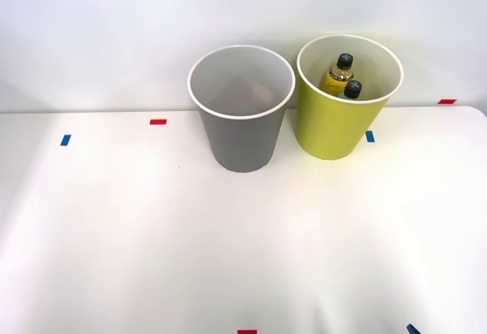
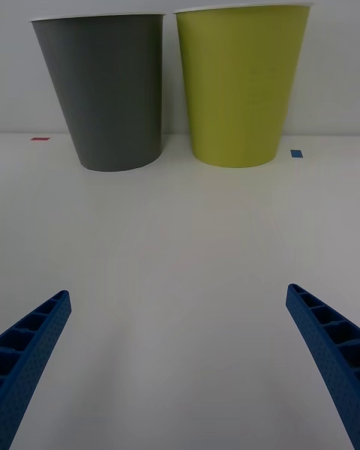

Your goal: Put cans in the gray bin, plastic bottles in the light green bin

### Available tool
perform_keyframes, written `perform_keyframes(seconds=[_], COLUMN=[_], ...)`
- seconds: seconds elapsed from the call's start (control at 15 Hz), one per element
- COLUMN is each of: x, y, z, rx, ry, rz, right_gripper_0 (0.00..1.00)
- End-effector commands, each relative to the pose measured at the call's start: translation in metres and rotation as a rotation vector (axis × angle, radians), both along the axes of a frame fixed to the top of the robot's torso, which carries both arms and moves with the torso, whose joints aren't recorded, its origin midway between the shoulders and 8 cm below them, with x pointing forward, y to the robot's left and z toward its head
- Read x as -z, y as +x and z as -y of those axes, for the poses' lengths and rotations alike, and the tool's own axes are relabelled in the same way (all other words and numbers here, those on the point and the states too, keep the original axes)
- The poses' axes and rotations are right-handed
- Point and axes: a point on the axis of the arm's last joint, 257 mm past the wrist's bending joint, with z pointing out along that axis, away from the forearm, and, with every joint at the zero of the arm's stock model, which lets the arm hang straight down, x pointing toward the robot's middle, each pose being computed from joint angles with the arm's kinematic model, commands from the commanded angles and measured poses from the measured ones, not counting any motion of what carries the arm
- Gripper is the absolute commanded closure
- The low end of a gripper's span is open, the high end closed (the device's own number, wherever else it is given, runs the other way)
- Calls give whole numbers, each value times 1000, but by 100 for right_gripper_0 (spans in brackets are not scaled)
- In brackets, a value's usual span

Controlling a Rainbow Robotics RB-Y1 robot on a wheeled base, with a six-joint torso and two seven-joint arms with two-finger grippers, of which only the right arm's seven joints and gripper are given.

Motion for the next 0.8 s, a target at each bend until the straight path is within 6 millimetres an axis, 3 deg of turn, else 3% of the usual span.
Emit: perform_keyframes(seconds=[0.07,0.8], x=[0,0], y=[0,0], z=[0,0], rx=[0,0], ry=[0,0], rz=[0,0], right_gripper_0=[0,0])
